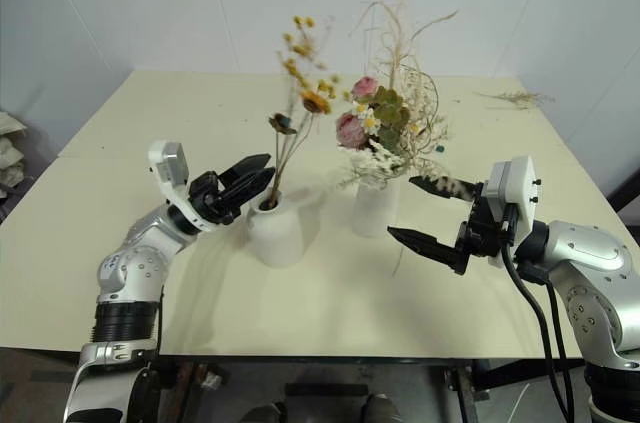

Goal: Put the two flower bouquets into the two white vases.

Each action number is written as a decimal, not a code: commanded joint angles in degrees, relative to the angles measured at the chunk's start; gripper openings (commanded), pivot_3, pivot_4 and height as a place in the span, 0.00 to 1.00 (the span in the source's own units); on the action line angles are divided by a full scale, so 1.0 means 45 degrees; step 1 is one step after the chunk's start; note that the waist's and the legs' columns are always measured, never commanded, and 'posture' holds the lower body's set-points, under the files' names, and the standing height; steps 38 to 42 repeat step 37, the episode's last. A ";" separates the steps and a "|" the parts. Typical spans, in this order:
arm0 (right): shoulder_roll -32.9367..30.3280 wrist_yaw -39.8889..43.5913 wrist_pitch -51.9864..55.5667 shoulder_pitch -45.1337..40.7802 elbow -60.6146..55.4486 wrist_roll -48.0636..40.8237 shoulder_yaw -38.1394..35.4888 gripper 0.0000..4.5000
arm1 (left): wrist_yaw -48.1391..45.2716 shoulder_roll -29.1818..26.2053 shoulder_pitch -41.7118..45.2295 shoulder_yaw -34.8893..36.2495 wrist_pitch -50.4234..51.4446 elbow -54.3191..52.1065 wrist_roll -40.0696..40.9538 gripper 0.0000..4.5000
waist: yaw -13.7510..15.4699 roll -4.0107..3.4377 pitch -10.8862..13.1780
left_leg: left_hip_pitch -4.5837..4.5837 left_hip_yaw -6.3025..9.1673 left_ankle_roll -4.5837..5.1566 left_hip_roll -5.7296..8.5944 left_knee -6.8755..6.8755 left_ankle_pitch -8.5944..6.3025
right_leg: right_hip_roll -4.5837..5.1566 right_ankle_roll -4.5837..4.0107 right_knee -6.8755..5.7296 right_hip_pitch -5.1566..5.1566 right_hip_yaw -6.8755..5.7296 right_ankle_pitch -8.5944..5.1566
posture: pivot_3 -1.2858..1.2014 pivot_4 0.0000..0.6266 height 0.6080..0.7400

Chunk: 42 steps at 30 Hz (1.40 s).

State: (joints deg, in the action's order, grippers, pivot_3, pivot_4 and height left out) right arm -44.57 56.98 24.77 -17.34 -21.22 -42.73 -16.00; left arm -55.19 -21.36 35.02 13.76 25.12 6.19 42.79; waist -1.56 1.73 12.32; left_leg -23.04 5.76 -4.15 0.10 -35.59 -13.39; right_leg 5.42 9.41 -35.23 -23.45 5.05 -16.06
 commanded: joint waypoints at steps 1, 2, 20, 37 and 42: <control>0.0173 -0.0072 -0.0384 0.0023 -0.0335 -0.0113 -0.0269 1.00 | -0.0249 -0.0844 -0.0204 0.0518 0.0228 -0.1150 0.0437 0.85 | 0.0000 0.0000 0.0000 | 0.0000 -0.0001 0.0000 0.0000 -0.0001 0.0000 | 0.0001 0.0000 0.0000 0.0001 0.0000 0.0000 | 0.52 0.24 1.00; 0.0220 -0.0062 -0.0419 0.0017 -0.0293 -0.0089 -0.0244 1.00 | -0.0309 -0.1067 -0.0253 0.0579 0.0286 -0.1277 0.0469 0.92 | -0.0013 0.0000 0.0000 | 0.0000 -0.0001 0.0000 0.0001 -0.0001 0.0000 | 0.0001 0.0000 0.0001 0.0001 0.0001 0.0000 | 0.52 0.24 1.00; -0.1445 0.2029 -0.0487 0.0151 0.1519 0.0234 -0.0647 1.00 | -0.5293 -0.6542 -0.0262 0.0129 -0.0906 0.1180 -0.1347 0.99 | 0.0001 -0.0009 0.0003 | 0.0005 -0.0006 0.0002 -0.0005 0.0077 -0.0001 | 0.0001 -0.0032 0.0055 -0.0009 -0.0006 -0.0017 | 0.52 0.24 1.00; -0.1661 0.2761 -0.1997 0.0480 0.2241 0.1203 -0.0883 1.00 | -0.6045 -0.6536 -0.0189 0.0215 -0.2662 0.1894 -0.2039 0.99 | -0.0035 -0.0010 0.0004 | 0.0002 -0.0014 0.0009 -0.0013 0.0091 -0.0005 | 0.0001 -0.0028 0.0052 -0.0020 -0.0007 -0.0015 | 0.52 0.24 1.00; -0.1661 0.2761 -0.1997 0.0480 0.2241 0.1203 -0.0883 1.00 | -0.6045 -0.6536 -0.0189 0.0215 -0.2662 0.1894 -0.2039 0.99 | -0.0035 -0.0010 0.0004 | 0.0002 -0.0014 0.0009 -0.0013 0.0091 -0.0005 | 0.0001 -0.0028 0.0052 -0.0020 -0.0007 -0.0015 | 0.52 0.24 1.00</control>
